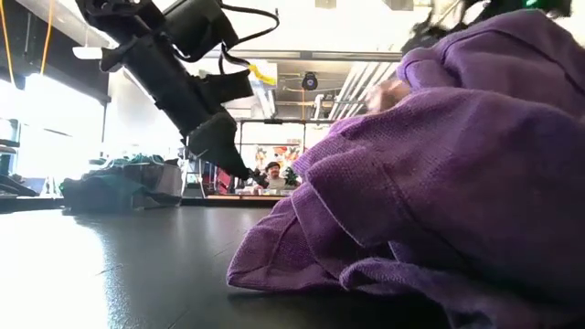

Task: Sort towels by color in basket
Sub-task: Put the orange microfiber cloth into the right transparent bin

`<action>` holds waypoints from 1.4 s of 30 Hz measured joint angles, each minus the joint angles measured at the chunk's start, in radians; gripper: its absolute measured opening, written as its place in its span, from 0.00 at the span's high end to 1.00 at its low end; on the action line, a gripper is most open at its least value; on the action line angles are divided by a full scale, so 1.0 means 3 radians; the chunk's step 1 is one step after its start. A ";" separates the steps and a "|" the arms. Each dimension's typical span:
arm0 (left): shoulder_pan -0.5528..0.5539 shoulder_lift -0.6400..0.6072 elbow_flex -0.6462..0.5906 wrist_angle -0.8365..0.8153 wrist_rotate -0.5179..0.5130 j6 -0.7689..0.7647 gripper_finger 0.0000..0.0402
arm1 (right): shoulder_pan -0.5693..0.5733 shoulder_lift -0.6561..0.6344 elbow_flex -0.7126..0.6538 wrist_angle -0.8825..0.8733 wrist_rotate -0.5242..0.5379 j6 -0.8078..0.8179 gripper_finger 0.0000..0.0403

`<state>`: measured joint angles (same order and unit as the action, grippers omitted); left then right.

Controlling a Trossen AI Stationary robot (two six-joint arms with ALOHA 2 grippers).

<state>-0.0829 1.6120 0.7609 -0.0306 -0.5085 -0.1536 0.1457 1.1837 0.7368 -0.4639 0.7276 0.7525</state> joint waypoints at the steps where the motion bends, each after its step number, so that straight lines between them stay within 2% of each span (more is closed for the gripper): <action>1: -0.0023 0.0024 0.0000 0.0045 -0.0014 0.0019 0.76 | -0.0002 -0.0177 0.0000 -0.0215 0.0099 0.0144 0.93; 5: -0.0102 0.0129 0.0001 0.0292 -0.0025 0.0160 0.76 | -0.0237 -0.0790 0.0003 -0.1149 0.0368 0.0730 0.93; 9: -0.0145 0.0214 0.0004 0.0522 -0.0025 0.0287 0.76 | -0.0704 -0.1044 0.0003 -0.1976 0.0657 0.1173 0.93; 11: -0.0149 0.0231 0.0004 0.0546 -0.0025 0.0314 0.76 | -0.0964 -0.1038 0.0003 -0.2069 0.0687 0.1210 0.93; 15: -0.0139 0.0235 0.0004 0.0548 -0.0025 0.0316 0.76 | -0.1446 -0.0854 0.0003 -0.1960 0.0642 0.0943 0.92; 20: -0.0137 0.0235 0.0004 0.0548 -0.0026 0.0317 0.76 | -0.2013 -0.0397 0.0003 -0.1661 0.0225 0.0470 0.84; 25: -0.0148 0.0235 0.0004 0.0546 -0.0026 0.0317 0.76 | -0.2328 0.0099 0.0003 -0.1100 -0.0184 -0.0258 0.78; 28: -0.0150 0.0235 0.0004 0.0546 0.0010 0.0287 0.76 | -0.2502 0.0277 0.0003 -0.1043 -0.0444 -0.0430 0.69; 31: -0.0165 0.0235 0.0004 0.0547 0.0016 0.0286 0.76 | -0.2733 0.0277 0.0016 -0.1057 -0.0707 -0.0637 0.58; 36: -0.0171 0.0235 0.0004 0.0547 0.0021 0.0288 0.76 | -0.3054 0.0153 0.0383 -0.1678 -0.1348 -0.0737 0.43; 39: -0.0171 0.0235 0.0004 0.0548 0.0024 0.0267 0.76 | -0.3116 0.0136 0.0787 -0.2296 -0.1648 -0.0771 0.41; 42: -0.0171 0.0235 0.0004 0.0548 0.0028 0.0201 0.76 | -0.3126 0.0181 0.1274 -0.3013 -0.1642 -0.0663 0.42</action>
<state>-0.1343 1.6825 0.7620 0.1337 -0.5002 -0.0932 -0.7922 1.2382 1.1189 -1.3676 0.2350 0.5535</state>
